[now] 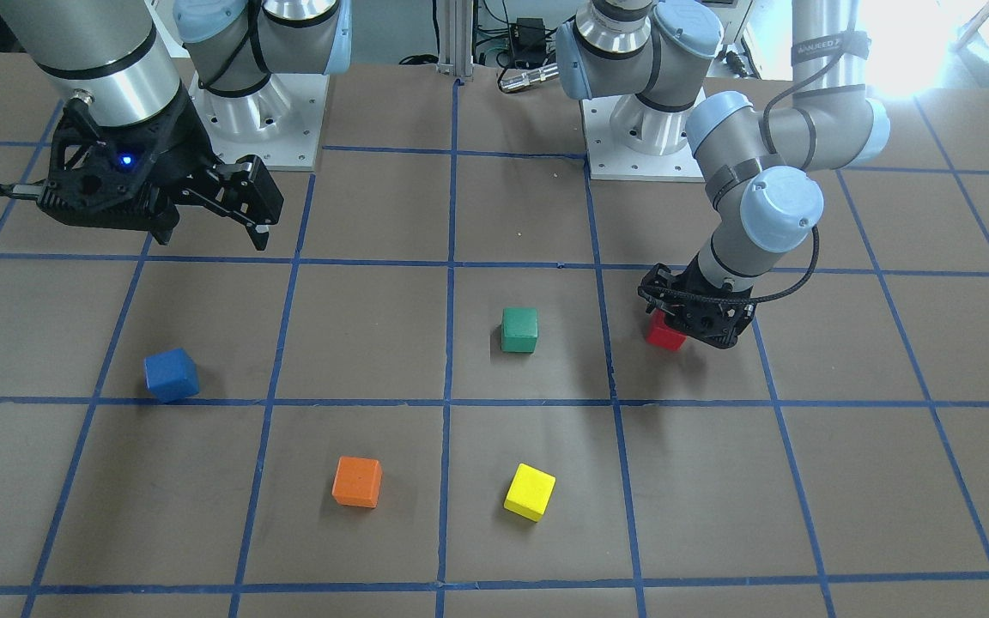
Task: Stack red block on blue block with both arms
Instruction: 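Close the left gripper on the red cube and lift it, then carry the red cube with the left gripper toward the table center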
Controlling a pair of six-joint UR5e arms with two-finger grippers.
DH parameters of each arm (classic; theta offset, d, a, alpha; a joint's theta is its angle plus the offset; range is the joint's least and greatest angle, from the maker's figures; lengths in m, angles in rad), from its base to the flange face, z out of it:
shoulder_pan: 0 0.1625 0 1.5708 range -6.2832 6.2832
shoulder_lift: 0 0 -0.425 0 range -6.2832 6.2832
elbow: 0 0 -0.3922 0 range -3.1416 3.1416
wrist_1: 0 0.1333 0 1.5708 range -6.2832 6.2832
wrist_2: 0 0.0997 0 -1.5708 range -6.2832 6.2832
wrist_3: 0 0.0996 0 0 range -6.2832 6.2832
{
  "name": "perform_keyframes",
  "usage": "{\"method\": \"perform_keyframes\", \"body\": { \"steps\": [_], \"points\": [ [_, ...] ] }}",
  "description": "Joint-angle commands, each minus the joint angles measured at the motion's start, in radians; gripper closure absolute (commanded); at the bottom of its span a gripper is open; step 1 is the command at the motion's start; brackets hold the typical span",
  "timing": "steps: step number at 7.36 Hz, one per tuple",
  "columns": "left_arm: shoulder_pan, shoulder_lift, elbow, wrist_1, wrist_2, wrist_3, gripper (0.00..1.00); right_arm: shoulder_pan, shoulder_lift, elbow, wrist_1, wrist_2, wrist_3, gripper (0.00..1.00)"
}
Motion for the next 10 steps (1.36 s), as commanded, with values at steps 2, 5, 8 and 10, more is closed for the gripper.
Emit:
{"method": "perform_keyframes", "body": {
  "steps": [2, 5, 8, 10],
  "points": [
    [-0.003, -0.017, 0.001, 0.01, 0.035, -0.049, 0.71, 0.002, -0.001, 0.0, 0.001, -0.001, -0.001, 0.0],
    [-0.087, 0.0, 0.144, -0.071, 0.032, -0.257, 0.99, 0.0, -0.001, 0.0, 0.001, -0.001, -0.001, 0.0],
    [-0.327, -0.055, 0.446, -0.319, -0.096, -0.695, 1.0, 0.0, -0.001, 0.0, 0.007, -0.002, -0.001, 0.0],
    [-0.513, -0.139, 0.53, -0.28, -0.139, -0.929, 1.0, -0.017, -0.003, 0.0, 0.011, -0.04, -0.027, 0.0]
  ]
}}
